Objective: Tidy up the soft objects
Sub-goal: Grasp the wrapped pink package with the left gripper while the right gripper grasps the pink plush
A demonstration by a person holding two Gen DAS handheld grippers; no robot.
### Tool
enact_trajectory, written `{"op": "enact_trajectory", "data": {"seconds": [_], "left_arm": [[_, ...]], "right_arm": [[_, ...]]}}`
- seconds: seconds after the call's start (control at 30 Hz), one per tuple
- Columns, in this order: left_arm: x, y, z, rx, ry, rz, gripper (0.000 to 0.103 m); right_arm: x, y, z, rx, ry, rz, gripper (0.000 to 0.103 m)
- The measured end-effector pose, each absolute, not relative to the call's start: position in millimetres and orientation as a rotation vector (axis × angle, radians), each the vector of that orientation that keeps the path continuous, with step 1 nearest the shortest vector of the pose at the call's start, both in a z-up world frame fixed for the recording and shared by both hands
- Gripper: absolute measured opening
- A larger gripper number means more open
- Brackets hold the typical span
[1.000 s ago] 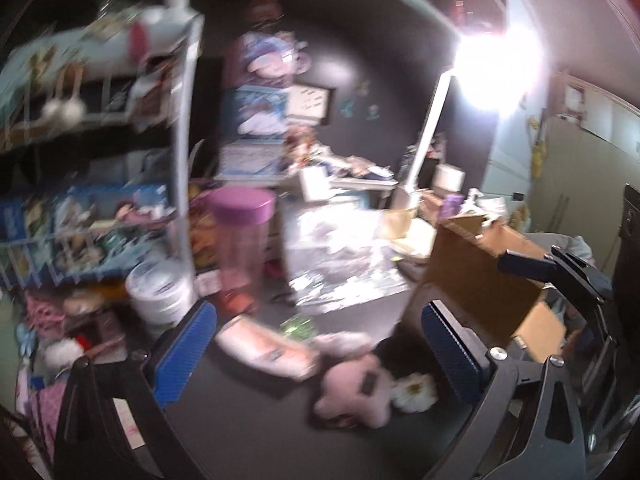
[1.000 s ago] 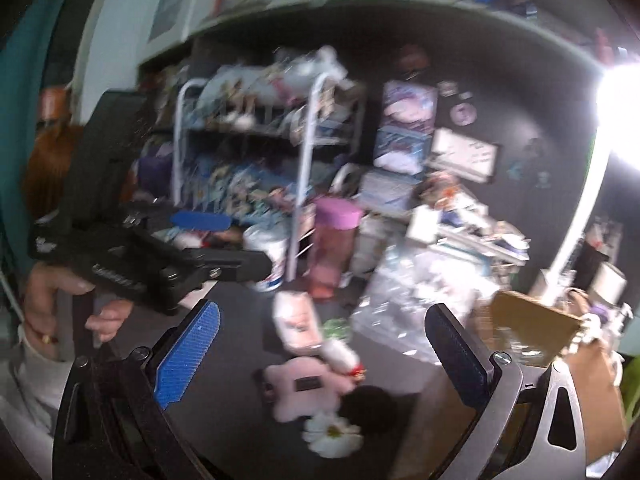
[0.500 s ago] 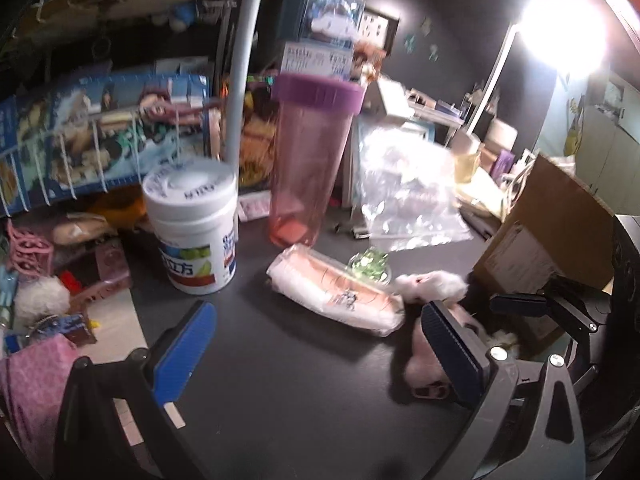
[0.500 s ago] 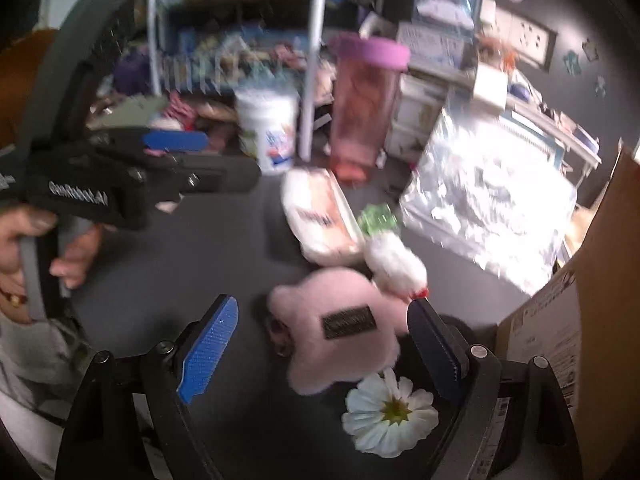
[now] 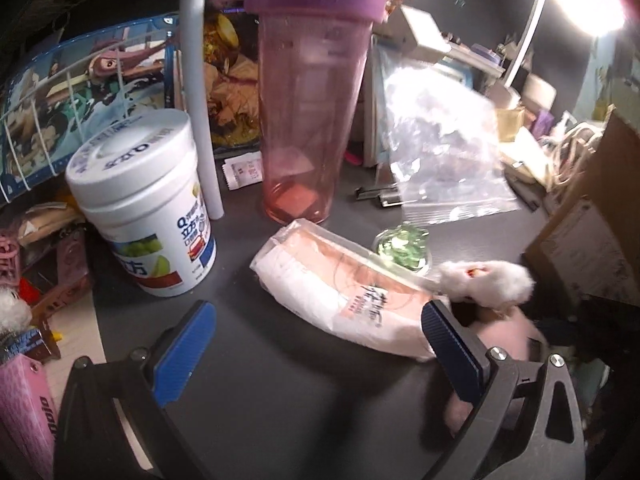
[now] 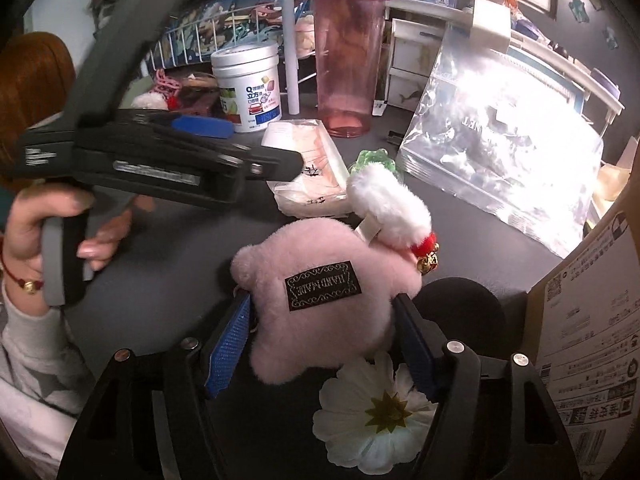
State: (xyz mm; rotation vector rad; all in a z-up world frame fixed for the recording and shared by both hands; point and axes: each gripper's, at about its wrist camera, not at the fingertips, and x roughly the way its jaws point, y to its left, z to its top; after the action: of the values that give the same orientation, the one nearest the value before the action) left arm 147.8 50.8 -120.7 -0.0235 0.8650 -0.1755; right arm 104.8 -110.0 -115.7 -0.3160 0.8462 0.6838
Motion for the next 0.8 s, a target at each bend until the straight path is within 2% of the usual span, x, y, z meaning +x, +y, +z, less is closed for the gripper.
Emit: {"op": "enact_trajectory", "data": {"seconds": [0.47,0.63,0.8], "left_arm": [[146.7,71.7,-126.4,0.187,0.924,0.093,0.102],[141.2,72.1,-110.3,0.017,0.896,-0.053,0.102],[148.6,39.5,-111.9,-0.027,0.910,-0.201,0.102]], "right_arm": [[105.1,-115.6,-116.9,-0.282,0.834,0.745,0.067],[103.4,-116.7,-115.7,-0.271,0.823,0.760,0.067],[101.6,-119.7,-114.7,-0.263,0.818,0.765,0.067]]}}
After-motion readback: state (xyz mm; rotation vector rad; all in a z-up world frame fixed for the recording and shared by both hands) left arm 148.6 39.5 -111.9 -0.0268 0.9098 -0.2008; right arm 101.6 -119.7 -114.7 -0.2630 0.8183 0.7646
